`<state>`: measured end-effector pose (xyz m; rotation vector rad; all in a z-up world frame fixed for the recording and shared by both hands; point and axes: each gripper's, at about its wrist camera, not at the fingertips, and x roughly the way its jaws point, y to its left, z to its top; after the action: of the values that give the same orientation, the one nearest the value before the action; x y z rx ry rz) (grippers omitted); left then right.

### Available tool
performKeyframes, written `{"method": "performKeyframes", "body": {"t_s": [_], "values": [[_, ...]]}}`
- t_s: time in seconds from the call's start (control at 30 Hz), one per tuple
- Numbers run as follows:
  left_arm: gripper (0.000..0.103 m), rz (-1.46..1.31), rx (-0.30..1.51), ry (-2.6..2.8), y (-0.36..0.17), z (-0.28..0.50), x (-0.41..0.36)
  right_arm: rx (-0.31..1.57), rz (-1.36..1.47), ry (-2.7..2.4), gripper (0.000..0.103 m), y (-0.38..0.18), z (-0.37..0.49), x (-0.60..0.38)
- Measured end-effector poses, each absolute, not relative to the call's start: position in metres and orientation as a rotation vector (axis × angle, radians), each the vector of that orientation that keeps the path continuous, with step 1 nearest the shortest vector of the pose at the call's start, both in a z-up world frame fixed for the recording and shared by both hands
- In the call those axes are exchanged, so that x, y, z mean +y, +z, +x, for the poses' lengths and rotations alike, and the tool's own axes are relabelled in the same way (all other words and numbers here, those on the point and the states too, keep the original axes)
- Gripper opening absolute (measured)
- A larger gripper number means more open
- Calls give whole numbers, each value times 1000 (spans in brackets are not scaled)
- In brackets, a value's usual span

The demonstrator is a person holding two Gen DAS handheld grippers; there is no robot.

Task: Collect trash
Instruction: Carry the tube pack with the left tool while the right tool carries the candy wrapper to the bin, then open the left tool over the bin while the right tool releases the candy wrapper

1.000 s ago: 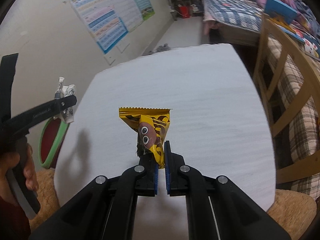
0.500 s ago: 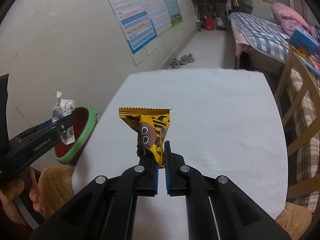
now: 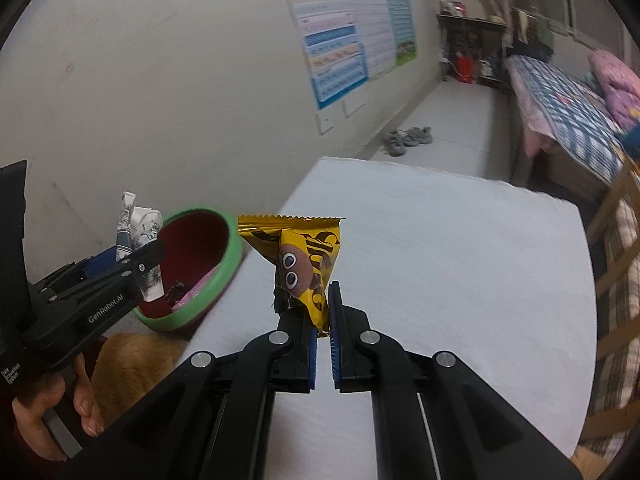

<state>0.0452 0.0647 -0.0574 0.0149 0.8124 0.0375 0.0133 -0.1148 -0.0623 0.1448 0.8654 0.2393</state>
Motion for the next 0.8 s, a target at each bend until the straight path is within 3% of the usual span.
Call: {"method": "performKeyframes", "body": {"t_s": [0.57, 0.8], "values": [[47, -56, 864, 216, -84, 65, 164, 908, 48, 452, 6, -71, 87, 1], [47, -182, 965, 193, -115, 83, 199, 959, -5, 508, 8, -87, 114, 34]]}}
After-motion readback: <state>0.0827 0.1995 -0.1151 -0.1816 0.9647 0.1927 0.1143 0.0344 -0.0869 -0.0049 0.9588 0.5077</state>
